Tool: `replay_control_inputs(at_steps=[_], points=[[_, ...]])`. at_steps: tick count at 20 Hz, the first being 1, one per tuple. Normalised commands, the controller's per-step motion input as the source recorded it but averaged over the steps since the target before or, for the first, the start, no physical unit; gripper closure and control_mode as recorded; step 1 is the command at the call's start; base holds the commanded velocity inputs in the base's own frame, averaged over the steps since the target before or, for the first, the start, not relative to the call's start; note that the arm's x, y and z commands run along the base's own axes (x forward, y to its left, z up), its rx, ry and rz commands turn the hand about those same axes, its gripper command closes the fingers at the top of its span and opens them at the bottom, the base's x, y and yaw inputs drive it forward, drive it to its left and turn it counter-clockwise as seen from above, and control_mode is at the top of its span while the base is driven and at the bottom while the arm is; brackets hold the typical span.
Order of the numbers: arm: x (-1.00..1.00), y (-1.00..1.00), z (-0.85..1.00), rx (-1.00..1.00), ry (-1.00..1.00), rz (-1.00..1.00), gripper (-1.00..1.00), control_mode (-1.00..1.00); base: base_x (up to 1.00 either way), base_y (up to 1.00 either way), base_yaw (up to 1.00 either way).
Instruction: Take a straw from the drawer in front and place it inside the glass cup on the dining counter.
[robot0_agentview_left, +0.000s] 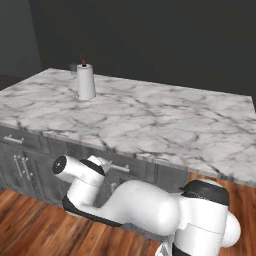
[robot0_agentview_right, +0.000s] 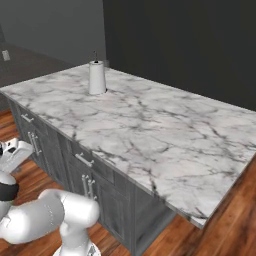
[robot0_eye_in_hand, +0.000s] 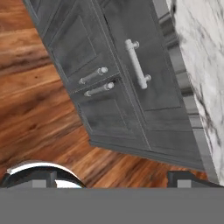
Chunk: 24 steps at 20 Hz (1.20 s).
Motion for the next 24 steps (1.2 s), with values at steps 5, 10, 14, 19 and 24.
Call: replay_control_inputs(at_steps=[5,10,14,19,24], points=[[0.60,0.18,-0.24,-0.14,0.00,0.01,-1.00,-1.00,0.00,0.00,0.00],[0.55,0.02,-0.24,-0.13,-0.03,0.02,-1.00,-1.00,0.00,0.00,0.00],[0.39,-0.01,-0.39,-0.12,-0.07,0.07,-1.00,-1.00,0.00,0.00,0.00],[0.31,-0.03,-0.53,-0.11,-0.09,0.09,-1.00,-1.00,0.00,0.00,0.00],[0.40,-0.05,-0.41,-0.09,-0.09,0.09,-1.00,-1.00,0.00,0.00,0.00]])
